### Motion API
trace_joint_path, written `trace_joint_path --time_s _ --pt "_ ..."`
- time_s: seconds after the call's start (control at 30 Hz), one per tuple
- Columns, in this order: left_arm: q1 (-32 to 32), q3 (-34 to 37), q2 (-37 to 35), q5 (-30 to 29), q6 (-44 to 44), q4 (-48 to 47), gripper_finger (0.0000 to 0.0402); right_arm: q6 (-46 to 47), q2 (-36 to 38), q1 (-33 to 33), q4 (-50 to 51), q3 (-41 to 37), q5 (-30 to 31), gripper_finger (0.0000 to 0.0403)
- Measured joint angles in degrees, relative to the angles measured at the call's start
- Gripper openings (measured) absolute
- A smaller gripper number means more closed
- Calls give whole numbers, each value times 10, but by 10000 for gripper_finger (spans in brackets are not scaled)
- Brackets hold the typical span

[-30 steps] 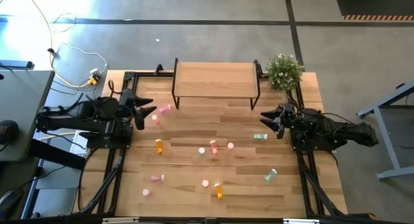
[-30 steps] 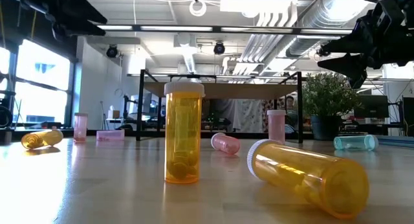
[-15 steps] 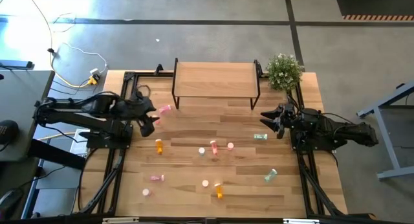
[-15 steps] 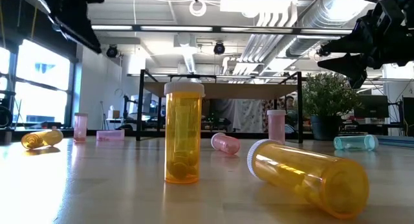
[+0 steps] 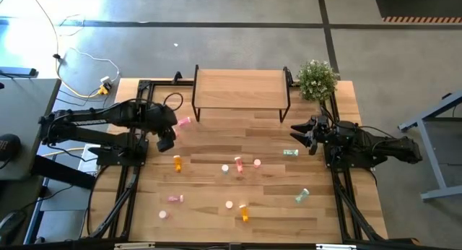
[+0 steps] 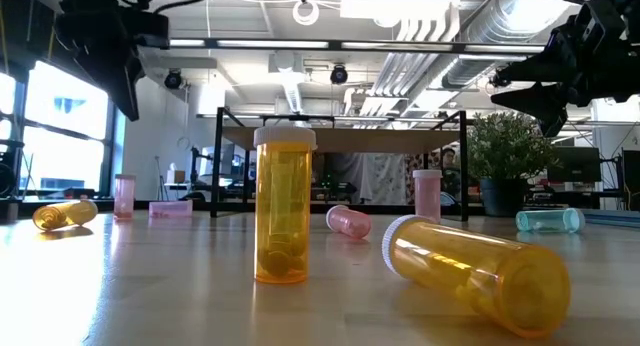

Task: Pick and place medicine bottles onto shelf by color
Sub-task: Put the top red pill bottle on the shelf

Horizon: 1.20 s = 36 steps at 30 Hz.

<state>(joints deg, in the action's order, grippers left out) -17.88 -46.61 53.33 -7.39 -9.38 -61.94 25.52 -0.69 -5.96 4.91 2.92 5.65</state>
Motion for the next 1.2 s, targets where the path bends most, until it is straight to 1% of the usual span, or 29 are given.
trace_joint_path --time_s 0.2,0.3,0.47,0.57,0.67,0.83,1.07,1.2 --pt "-77 0 14 58 25 -15 188 0 0 0 0 0 0 193" --pt "-107 0 31 72 34 -15 188 0 0 0 0 0 0 193" --pt "-148 0 60 125 32 -8 190 0 0 0 0 0 0 193" --pt "-167 0 78 128 21 -8 201 0 0 0 0 0 0 193" --pt "-184 0 96 128 12 -8 220 0 0 0 0 0 0 193" --pt "-197 0 119 123 28 -8 245 0 0 0 0 0 0 193" --pt "-197 3 145 118 46 1 243 0 0 0 0 0 0 193" --pt "-197 34 147 118 46 33 238 0 0 0 0 0 0 193"
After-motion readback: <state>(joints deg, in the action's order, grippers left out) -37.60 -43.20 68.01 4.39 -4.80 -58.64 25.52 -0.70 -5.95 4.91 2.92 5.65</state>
